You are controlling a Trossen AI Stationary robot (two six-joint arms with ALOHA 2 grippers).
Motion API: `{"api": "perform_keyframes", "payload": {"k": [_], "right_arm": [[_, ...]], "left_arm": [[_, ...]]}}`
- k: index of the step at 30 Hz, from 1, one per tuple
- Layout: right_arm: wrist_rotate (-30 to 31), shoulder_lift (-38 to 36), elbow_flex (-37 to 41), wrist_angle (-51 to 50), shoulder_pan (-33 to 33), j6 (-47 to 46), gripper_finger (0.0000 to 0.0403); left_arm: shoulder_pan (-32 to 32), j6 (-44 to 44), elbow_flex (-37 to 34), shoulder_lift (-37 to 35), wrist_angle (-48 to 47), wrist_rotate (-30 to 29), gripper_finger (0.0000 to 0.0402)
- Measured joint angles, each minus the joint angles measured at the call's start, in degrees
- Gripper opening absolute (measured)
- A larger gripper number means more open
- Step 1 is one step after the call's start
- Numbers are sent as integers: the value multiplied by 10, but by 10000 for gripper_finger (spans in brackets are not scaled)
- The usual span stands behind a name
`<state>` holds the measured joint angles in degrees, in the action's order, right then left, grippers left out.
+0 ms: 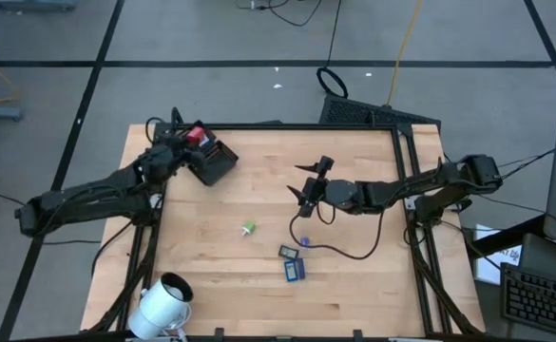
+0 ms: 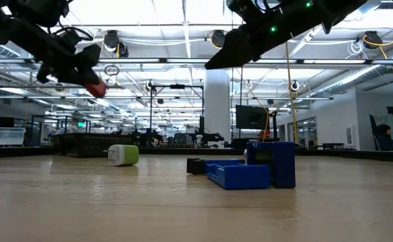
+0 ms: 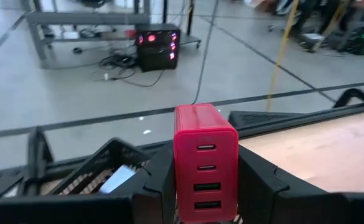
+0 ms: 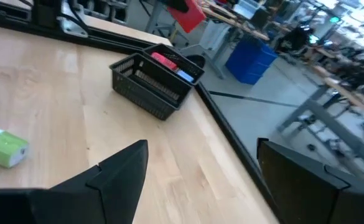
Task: Pick & Place Office items
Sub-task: Put the red charger adapter into the top black bin
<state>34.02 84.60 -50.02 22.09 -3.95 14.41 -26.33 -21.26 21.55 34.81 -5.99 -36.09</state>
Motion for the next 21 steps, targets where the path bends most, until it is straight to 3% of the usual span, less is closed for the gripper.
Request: {"api": "perform_keyframes", "payload": {"k": [6,11,21], "right_arm": [[-42,0,0,7,16,-4,290],[-43,0,0,13,18,-4,290],[-43,0,0,17,18,-3,290]], "left_arm": [[-31,-25,0,30,-38,-18,120],[-55,-47,0,93,-59,-50,120],[-89,-53,0,239,10,-65,122]]}}
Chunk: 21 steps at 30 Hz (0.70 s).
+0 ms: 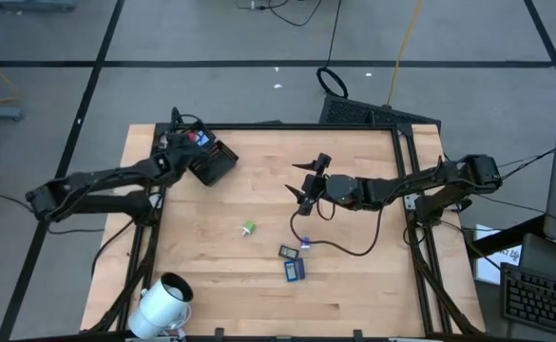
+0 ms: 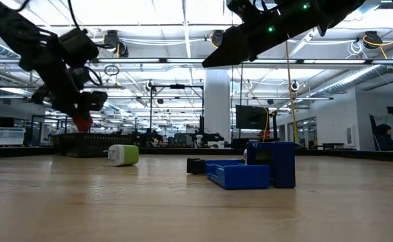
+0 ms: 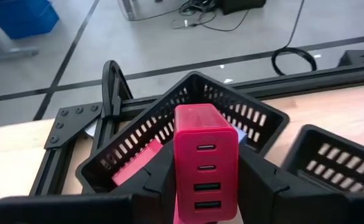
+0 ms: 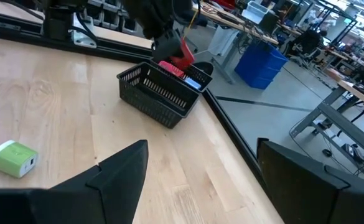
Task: Pick & Place Office items
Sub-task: Put the red charger adapter into the top black bin
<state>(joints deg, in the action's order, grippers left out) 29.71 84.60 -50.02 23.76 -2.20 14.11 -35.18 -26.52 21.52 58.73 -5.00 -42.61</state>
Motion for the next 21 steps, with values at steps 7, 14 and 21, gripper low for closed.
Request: {"api": "perform_keyframes", "payload": {"k": [7,14,21], "right_arm": [[0,0,0,0,0,0,290],[0,0,0,-1,0,-3,290],[0,0,0,-5,0,-4,290]], "left_arm": [[-20,-6,0,65,33,-6,161],[-28,18,0,72,36,0,136],[-27,48,0,44,35,44,130]]}}
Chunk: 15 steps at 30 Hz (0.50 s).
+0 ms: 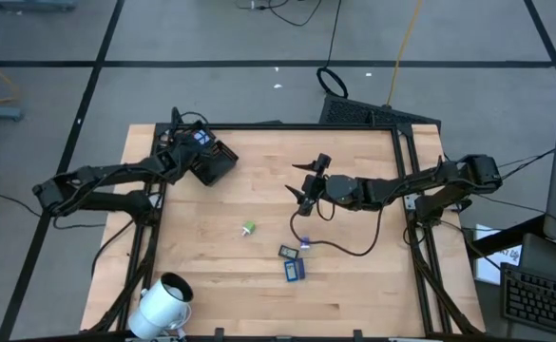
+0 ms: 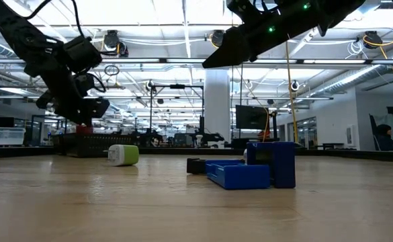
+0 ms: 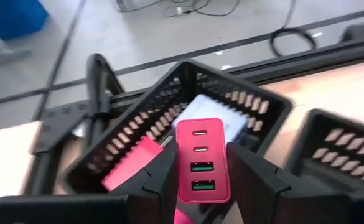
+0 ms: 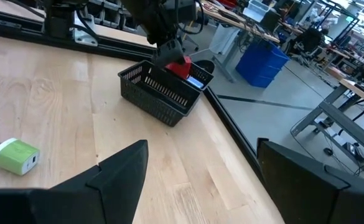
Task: Pick & Place Office items
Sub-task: Put the red charger adapter into the top black bin, then put the purple charger adapter into the top black bin
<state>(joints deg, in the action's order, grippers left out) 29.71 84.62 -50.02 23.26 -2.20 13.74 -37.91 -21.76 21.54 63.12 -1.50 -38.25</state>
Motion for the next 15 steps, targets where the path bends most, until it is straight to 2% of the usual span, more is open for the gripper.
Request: {"api": "perform_keyframes", "payload": {"k": [5,7,15], "right_arm": [[0,0,0,0,0,0,290],[0,0,0,0,0,0,290],[0,0,0,-3,0,-7,290]], "left_arm": [[0,-26,0,-33,15,65,145],[0,-24,1,-41,18,75,148],[0,-24,1,-50,-34,10,128]]}}
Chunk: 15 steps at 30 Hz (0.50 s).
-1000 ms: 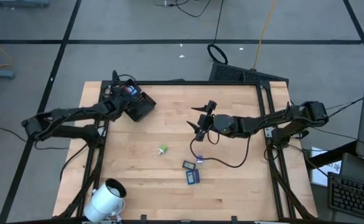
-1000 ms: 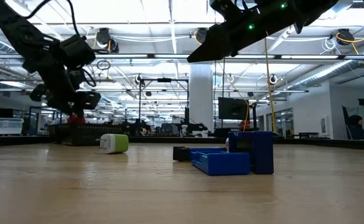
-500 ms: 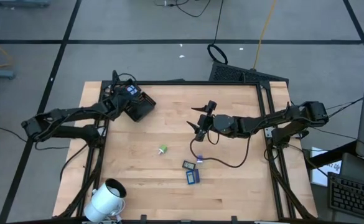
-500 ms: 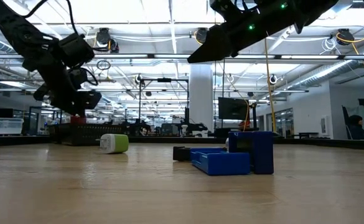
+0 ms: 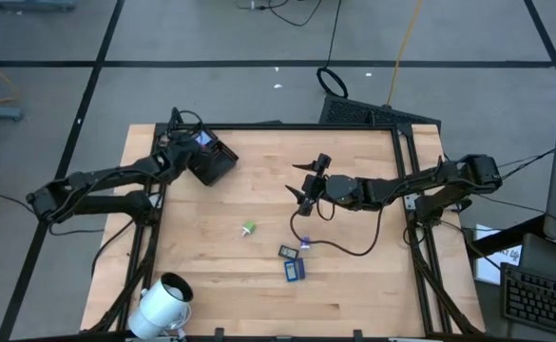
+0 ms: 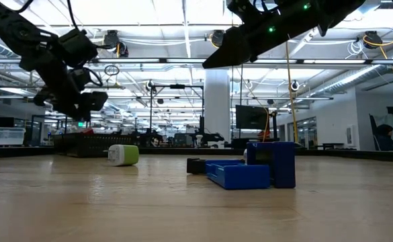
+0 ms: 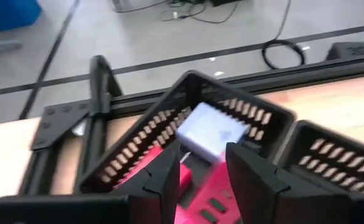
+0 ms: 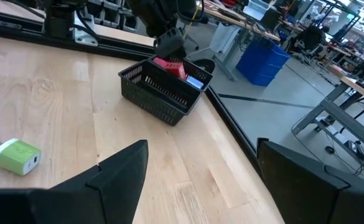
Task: Pick & Place Office items
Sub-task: Put the purple charger adapter into the top black bin
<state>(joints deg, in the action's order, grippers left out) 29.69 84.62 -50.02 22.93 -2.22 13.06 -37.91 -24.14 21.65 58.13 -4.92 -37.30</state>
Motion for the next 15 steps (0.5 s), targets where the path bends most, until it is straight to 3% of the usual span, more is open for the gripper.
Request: {"api": "perform_keyframes", "payload": {"k": [5,15], "right_arm": [[0,0,0,-2,0,0,290],[-31,0,0,-9,-1,-8,290]], "left_arm": [[0,19,0,-2,9,38,116],[1,76,26,-39,55,226,120]]}}
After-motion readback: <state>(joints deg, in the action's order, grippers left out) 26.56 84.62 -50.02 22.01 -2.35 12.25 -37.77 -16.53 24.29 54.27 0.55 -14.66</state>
